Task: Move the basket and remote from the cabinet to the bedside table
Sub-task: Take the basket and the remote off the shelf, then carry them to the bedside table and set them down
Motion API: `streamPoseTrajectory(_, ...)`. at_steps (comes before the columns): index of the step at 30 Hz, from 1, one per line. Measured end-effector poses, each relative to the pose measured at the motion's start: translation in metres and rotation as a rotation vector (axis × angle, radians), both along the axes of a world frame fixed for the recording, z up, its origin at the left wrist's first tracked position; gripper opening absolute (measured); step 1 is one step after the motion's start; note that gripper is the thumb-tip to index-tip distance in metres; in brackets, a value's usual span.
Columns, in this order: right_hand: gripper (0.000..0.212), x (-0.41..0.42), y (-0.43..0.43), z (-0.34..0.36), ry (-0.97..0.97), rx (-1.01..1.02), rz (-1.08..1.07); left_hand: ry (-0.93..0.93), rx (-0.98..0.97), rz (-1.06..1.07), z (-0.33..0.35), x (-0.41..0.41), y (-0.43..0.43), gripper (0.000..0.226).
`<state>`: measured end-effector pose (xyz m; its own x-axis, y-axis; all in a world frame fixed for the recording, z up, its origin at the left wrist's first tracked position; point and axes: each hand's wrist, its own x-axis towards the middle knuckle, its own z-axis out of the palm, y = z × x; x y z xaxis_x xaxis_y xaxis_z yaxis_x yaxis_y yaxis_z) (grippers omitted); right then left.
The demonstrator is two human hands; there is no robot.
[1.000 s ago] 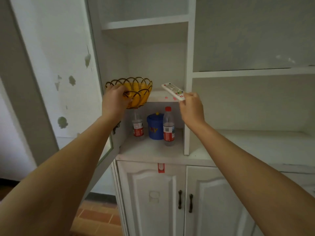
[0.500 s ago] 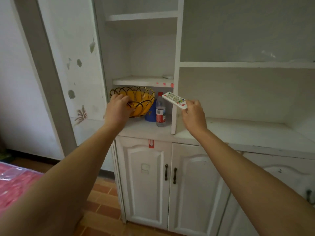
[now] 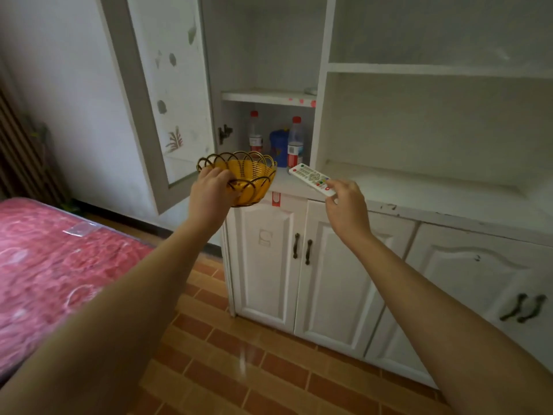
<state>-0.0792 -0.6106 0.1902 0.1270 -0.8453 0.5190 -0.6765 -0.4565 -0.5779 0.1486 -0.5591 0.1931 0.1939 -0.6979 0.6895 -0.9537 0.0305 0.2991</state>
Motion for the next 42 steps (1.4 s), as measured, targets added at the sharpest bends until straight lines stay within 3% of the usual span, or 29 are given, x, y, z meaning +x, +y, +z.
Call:
streamPoseTrajectory(16, 0.034, 0.078, 0.081, -0.021, -0.11, 0.046, 0.192, 0.021, -0.019, 0.248, -0.021, 0.065, 0.137, 0.026)
streamPoseTrajectory(31, 0.023, 0.238, 0.196, -0.056, -0.093, 0.118, 0.702, 0.081, 0.025, 0.761, -0.061, 0.149, 0.348, 0.027)
streamPoseTrajectory(42, 0.018, 0.318, 0.313, -0.086, -0.105, 0.113, 1.119, 0.076, 0.007, 1.078, -0.084, 0.143, 0.492, 0.026)
